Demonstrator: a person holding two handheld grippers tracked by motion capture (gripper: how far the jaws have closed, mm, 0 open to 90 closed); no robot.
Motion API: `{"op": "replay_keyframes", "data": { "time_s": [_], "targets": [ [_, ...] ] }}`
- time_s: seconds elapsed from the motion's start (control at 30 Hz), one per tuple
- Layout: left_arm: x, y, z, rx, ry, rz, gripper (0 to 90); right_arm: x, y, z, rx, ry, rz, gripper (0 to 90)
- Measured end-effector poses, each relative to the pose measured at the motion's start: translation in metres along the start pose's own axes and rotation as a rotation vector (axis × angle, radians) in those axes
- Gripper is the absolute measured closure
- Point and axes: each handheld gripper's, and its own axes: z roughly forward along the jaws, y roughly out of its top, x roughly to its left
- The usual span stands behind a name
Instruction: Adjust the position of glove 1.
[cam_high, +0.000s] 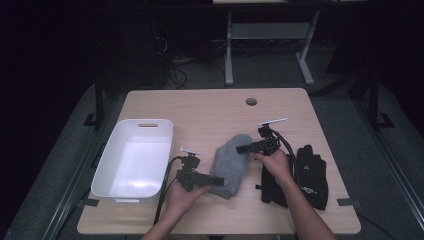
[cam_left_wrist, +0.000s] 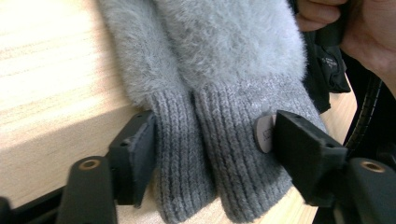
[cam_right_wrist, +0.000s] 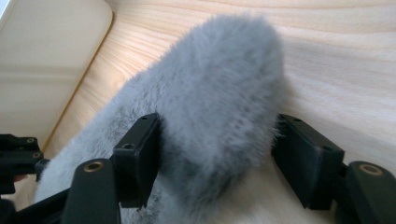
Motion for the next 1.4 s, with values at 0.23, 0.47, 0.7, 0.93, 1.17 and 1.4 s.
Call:
{"op": "replay_keyframes", "data": {
  "time_s": [0.23,0.47,0.7,0.93,1.17,1.4],
  "targets": [
    [0.006,-0.001,-0.003,-0.017,-0.041,-0.007,42.7,0.001,0.0,0.008,-0.013,0.088,0.01,65.8],
    [0.005,0.0,-0.006,-0.031,-0.053,-0.006,44.9,0.006,0.001,0.001,-0.021,0.077,0.0,70.6],
    [0.005,0.002,-0.006,-0.011,-0.059,-0.012,40.9,0.012,0.003,-0.008,-0.02,0.063,-0.02,71.1],
    [0.007,0.001,-0.001,0.041,-0.088,-0.039,17.3,0.011,0.001,-0.006,-0.015,0.046,-0.018,71.1],
    [0.008,0.001,0.009,0.072,-0.111,-0.049,23.2,0.012,0.001,-0.006,-0.011,0.039,-0.025,71.1],
    [0.004,0.001,0.004,0.05,-0.128,-0.021,45.8,0.014,0.002,-0.009,-0.021,0.041,-0.039,71.3]
  ]
}}
